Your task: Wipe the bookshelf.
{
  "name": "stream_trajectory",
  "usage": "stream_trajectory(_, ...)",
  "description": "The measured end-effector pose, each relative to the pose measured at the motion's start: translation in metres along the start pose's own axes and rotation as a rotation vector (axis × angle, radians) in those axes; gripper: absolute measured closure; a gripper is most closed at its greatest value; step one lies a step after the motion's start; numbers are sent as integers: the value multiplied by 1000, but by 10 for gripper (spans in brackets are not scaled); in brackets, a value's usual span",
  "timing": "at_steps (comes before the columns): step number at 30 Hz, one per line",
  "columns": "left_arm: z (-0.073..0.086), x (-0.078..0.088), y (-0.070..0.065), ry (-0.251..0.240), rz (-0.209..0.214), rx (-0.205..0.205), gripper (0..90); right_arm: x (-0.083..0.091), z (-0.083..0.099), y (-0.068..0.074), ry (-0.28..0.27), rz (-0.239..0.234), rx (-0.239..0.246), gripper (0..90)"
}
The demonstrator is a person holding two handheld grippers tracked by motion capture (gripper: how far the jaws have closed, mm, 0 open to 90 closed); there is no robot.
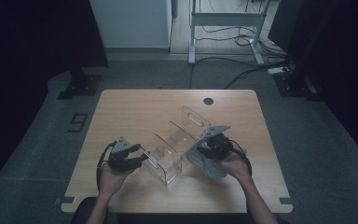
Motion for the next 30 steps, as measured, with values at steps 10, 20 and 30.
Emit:
stream_trajectory(10, -1, -1, 1, -2, -11, 4, 447, -5, -2, 20, 15, -25, 38, 646)
stream_trajectory(20, -3, -2, 1, -1, -25, 3, 448, -6, -1, 42, 28, -73, 64, 644)
stream_trajectory(30, -3, -3, 1, 4, -39, 3, 448, -6, 0, 68, 42, -129, 90, 639)
Point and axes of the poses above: each handheld gripper's, and its own axes: x roughly backward along the jaws, z roughly out of its underside, y roughly to its left, the point moved 10 cm from there along -x, roughly forward along the jaws, and after that the axes turned 5 degrees about -x, right-handed, at the moved point
